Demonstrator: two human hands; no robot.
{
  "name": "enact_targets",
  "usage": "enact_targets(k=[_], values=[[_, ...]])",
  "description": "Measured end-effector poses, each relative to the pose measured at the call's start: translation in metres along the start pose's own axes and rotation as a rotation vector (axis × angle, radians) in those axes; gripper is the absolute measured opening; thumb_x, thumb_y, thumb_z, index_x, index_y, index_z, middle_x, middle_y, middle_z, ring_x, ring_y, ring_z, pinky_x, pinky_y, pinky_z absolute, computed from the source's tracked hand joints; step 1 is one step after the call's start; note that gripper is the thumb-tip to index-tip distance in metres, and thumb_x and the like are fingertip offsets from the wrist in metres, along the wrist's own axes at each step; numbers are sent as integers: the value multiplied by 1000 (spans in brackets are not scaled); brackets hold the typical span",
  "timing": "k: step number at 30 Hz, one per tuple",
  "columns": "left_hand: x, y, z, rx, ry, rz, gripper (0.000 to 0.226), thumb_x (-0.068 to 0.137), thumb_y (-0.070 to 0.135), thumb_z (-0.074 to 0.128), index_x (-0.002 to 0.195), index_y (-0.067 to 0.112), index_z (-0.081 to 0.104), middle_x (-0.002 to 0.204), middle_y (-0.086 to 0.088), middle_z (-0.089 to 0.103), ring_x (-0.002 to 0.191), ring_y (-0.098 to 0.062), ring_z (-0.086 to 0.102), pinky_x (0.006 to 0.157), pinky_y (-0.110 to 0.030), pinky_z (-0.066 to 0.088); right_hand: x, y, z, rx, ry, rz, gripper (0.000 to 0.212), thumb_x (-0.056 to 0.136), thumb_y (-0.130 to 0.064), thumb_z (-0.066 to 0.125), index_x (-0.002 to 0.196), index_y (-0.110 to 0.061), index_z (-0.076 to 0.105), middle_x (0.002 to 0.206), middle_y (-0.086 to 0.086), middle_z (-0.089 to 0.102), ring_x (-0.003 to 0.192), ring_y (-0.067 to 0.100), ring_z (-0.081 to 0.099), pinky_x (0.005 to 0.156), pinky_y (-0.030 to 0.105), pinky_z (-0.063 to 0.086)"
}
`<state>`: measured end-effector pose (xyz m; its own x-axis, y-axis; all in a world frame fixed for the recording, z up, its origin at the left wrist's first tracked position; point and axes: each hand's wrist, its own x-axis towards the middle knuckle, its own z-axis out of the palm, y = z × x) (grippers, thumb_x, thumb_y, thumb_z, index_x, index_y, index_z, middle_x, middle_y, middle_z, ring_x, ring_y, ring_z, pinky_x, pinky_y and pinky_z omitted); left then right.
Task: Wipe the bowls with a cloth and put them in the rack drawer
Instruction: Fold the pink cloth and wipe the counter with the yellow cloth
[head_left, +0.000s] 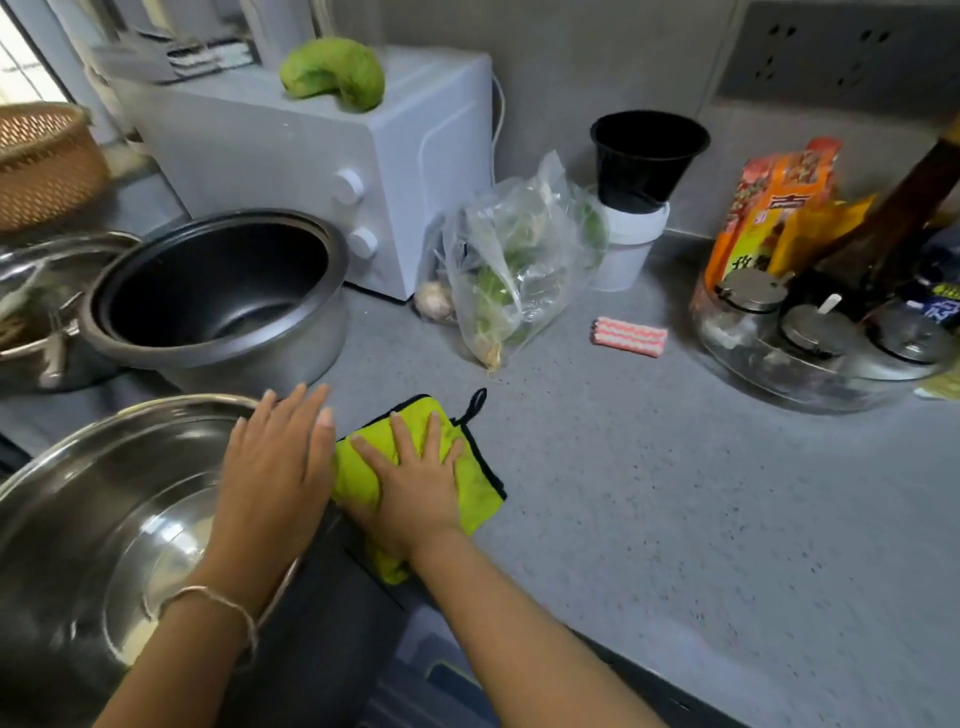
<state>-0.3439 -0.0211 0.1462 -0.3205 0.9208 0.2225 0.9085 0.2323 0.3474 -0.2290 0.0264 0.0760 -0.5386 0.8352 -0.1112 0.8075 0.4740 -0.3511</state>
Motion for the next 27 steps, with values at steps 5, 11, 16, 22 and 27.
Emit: enact_targets(k=[5,11,16,22,27], values=[[5,9,7,23,-72,-25,86,80,60,1,142,18,44,151,-5,40,145,-27,22,115,-48,14,9,5,1,43,36,102,63,92,-61,40,149,-37,25,162,3,2,145,40,-15,113,62,-4],[8,31,13,162,-100,71,80,85,57,8,136,14,52,144,-11,48,141,-37,30,111,-60,16,-4,38,-20,77,75,202,64,89,-58,48,147,-38,28,162,0,6,147,34,-10,114,57,-1],[4,96,36,38,-176,136,81,85,60,3,147,19,36,156,-5,30,148,-27,11,117,-49,-1,-51,167,-56,48,217,515,62,89,-61,45,146,-43,29,161,-4,10,147,32,-1,114,55,9],[-30,161,109,-73,-305,271,85,82,60,-2,147,22,36,156,-3,30,147,-26,15,118,-47,1,-174,320,-101,61,348,1007,64,87,-63,47,146,-40,33,160,-4,15,145,39,3,114,58,13],[-36,168,130,-30,-380,242,87,77,64,-7,152,29,19,161,-1,15,149,-25,6,117,-47,-4,-187,330,-104,71,354,1111,67,87,-65,44,147,-37,32,159,0,18,143,44,5,112,60,12]])
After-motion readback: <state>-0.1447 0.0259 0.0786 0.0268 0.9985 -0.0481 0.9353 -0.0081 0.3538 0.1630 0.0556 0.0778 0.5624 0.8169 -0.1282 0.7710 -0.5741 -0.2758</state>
